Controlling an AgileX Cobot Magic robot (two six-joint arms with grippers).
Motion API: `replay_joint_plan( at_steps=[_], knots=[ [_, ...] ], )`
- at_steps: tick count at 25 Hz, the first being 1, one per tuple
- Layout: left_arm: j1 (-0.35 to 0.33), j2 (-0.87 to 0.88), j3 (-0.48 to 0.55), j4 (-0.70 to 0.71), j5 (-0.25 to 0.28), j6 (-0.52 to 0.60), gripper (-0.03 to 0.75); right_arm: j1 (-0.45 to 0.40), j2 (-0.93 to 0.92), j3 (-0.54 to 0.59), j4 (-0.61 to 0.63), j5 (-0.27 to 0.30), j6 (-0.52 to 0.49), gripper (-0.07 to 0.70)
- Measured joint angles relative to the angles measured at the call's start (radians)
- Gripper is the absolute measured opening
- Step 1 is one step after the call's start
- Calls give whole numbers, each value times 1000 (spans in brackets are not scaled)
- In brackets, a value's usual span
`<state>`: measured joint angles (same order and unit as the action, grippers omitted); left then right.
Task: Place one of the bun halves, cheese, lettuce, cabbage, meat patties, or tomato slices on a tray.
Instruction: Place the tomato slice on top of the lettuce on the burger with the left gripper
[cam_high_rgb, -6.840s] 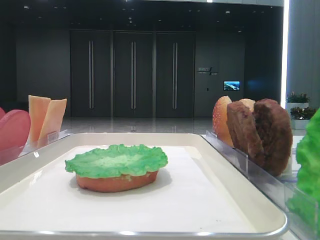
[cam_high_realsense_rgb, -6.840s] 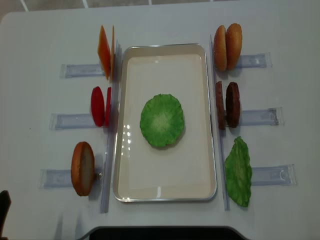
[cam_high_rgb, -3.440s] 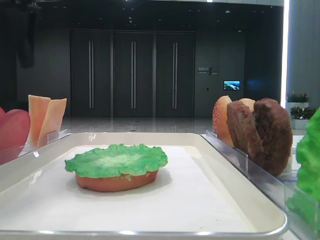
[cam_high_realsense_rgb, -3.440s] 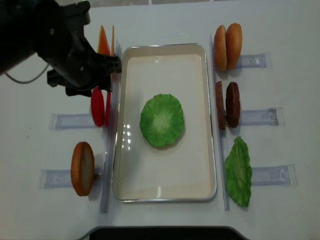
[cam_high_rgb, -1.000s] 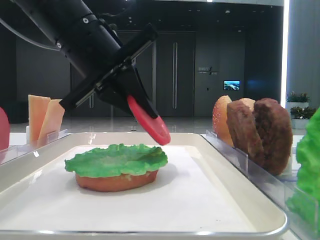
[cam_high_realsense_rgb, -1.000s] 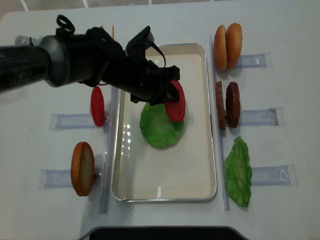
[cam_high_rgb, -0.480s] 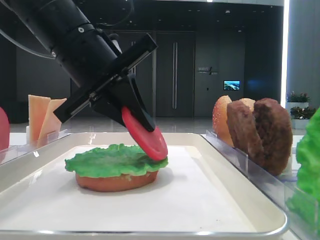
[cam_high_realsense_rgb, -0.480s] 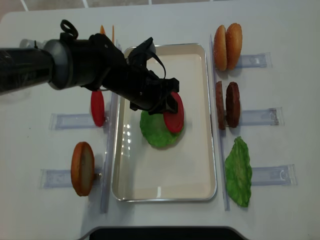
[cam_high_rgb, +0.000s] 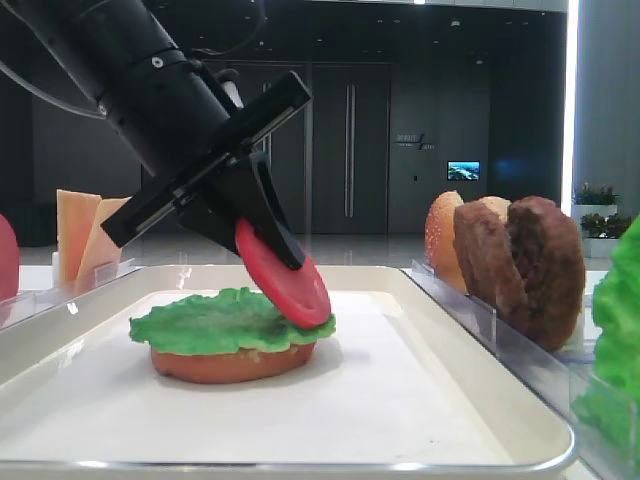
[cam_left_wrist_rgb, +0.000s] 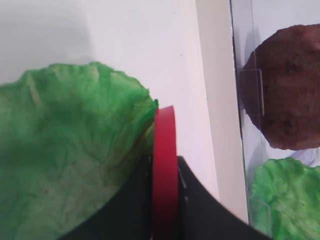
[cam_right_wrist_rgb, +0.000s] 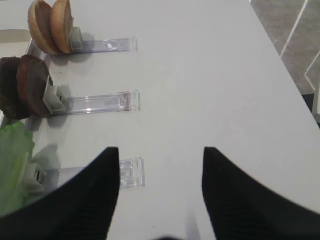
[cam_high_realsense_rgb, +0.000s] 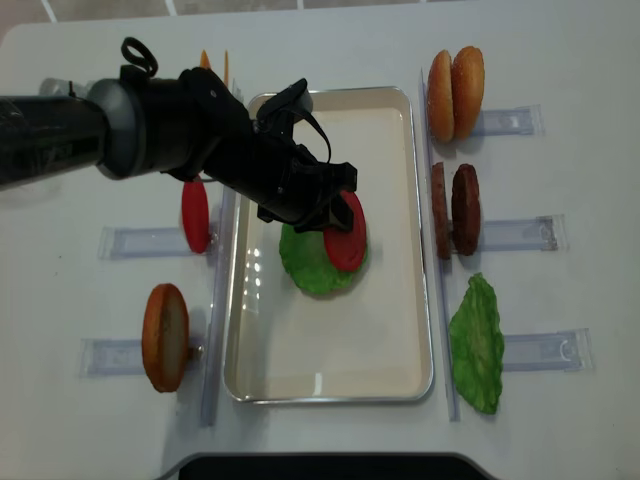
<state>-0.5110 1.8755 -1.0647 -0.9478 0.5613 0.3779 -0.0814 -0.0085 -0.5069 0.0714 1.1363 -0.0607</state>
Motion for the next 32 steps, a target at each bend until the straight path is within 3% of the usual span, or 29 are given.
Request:
replay_joint_plan(
  at_steps=[13,22,27,32],
  knots=[
    [5,0,0,18,8,-1,59,0,0,0,0,0,0,360],
    [26,0,0,53,33,-14,179,0,0,0,0,0,0,360],
    [26,-18,0,176,37,-107,279,0,0,0,0,0,0,360],
    [26,-60,0,401,64,-299,384,0,0,0,0,0,0,360]
  ],
)
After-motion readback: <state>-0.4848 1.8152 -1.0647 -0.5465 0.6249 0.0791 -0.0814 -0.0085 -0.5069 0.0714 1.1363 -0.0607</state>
